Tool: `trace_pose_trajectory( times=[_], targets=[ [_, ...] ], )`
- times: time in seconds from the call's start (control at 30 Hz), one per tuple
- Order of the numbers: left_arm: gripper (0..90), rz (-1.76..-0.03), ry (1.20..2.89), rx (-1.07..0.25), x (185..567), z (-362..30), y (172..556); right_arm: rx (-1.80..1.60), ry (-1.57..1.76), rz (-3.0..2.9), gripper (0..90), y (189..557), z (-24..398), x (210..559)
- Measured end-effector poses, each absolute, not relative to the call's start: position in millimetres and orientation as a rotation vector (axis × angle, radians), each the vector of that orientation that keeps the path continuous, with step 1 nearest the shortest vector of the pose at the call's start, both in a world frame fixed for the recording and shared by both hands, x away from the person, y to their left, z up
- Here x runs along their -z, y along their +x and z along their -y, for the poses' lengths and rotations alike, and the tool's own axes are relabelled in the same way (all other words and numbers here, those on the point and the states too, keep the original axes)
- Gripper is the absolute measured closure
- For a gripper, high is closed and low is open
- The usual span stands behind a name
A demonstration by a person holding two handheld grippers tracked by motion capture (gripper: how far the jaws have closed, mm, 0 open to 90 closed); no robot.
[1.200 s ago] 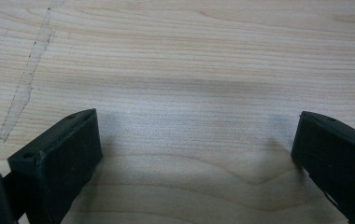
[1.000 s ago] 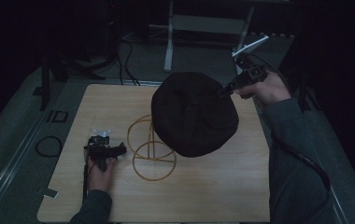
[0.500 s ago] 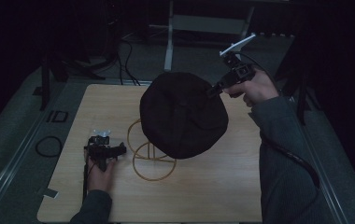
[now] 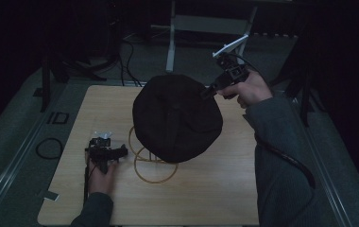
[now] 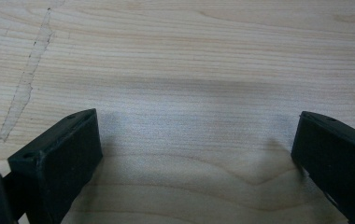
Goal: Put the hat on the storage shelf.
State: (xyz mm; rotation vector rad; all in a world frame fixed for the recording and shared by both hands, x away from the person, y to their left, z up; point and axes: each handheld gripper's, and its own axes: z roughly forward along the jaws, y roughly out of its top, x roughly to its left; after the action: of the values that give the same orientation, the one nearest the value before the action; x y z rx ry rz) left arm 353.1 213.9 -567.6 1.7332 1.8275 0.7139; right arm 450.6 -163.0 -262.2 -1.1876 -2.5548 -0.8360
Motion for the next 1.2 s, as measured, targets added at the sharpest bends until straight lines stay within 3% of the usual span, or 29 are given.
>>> trace_pose_trajectory(
  times=[1.2],
  targets=[
    [1.2, -1.828, 1.733, -0.714, 568, -214, 353, 0.765, -1.151, 2.603, 77.2, 452, 126, 271]
  ],
)
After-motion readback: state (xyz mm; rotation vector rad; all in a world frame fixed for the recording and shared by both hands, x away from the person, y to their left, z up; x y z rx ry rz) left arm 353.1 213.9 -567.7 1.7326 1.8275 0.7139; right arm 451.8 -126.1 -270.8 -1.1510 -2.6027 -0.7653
